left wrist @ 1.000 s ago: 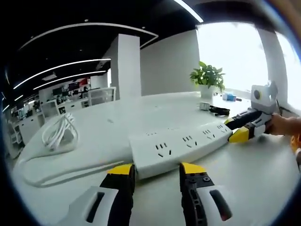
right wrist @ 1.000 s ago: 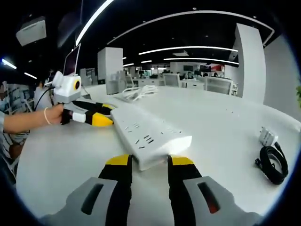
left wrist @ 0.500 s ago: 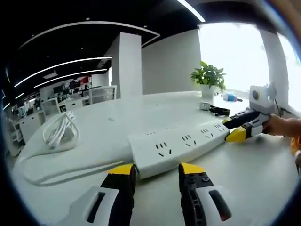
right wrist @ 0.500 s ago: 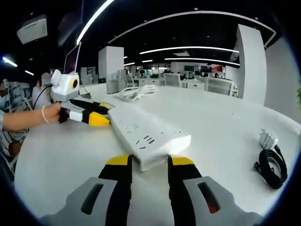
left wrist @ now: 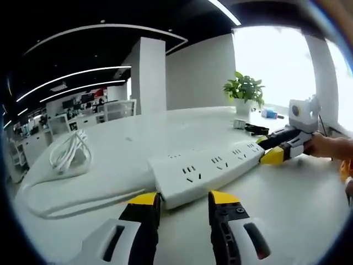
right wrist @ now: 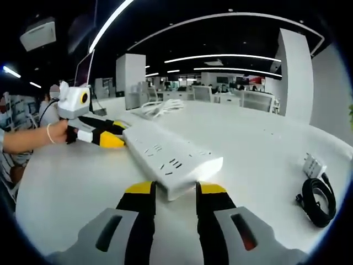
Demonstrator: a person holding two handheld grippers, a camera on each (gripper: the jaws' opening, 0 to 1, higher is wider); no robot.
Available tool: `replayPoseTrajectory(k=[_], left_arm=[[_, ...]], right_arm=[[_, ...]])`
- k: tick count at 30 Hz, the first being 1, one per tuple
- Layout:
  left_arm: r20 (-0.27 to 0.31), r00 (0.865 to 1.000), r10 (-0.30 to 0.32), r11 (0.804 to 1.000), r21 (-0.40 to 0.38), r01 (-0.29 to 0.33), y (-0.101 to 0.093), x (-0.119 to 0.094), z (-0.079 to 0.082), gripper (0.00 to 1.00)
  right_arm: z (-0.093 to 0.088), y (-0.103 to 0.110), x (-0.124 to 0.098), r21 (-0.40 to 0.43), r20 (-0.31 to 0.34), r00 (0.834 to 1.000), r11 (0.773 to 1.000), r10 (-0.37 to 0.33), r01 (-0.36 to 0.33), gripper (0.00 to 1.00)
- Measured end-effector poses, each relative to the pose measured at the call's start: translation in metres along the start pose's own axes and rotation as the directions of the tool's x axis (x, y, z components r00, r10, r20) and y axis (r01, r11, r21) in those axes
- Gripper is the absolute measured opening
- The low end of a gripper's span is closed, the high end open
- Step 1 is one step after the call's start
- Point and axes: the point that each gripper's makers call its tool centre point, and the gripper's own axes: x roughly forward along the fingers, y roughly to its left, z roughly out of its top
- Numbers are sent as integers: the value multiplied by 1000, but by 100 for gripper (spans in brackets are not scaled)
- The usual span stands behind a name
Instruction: Straighten the power strip on the desk, plug the charger into it
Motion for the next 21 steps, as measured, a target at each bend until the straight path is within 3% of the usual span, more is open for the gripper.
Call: replayPoseTrajectory(k=[21], left_arm=[[-4,1000,-2,1000,-2,2,-3,0,0,32]], right_arm=[[2,-14,8,-19,-18,1000,1000,8,-8,27]])
